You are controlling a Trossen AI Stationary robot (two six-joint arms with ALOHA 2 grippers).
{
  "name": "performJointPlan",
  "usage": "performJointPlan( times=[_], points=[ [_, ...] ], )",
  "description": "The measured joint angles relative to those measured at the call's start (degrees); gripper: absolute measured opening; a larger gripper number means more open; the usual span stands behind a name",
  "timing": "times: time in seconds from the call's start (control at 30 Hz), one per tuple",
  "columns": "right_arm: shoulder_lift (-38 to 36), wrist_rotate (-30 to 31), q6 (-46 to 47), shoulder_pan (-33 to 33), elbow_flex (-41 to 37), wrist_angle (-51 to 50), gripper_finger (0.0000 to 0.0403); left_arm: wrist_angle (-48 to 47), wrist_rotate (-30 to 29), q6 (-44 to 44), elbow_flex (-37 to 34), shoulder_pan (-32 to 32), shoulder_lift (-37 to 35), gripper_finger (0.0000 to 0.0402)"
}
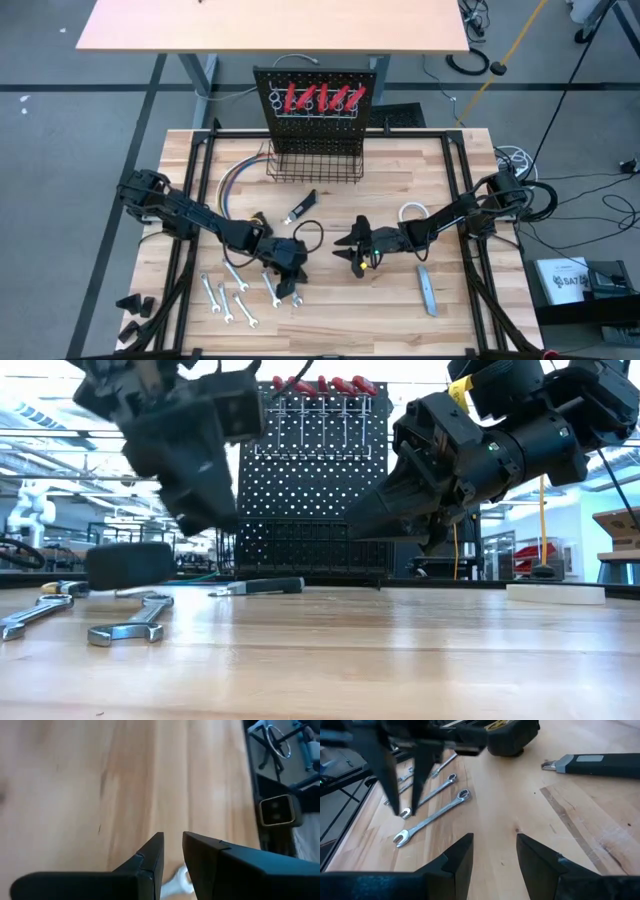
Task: Hang tools onto peg board
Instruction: Hang the wrench on the peg board
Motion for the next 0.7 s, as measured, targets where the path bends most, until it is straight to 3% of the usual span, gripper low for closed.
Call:
performJointPlan(
  times=[0.23, 0.7],
  points=[
    [0.0, -0.06, 0.09, 0.0, 0.0, -0.44, 0.0143, -0.29, 1.7, 6.68, 3.43, -0.07, -0.04, 0.0077],
    [0.0, -0.06, 0.49, 0.0, 0.0, -0.18, 0.0143, -0.16, 1.44, 8.11, 8.69, 0.2, -0.07, 0.0077]
  ],
)
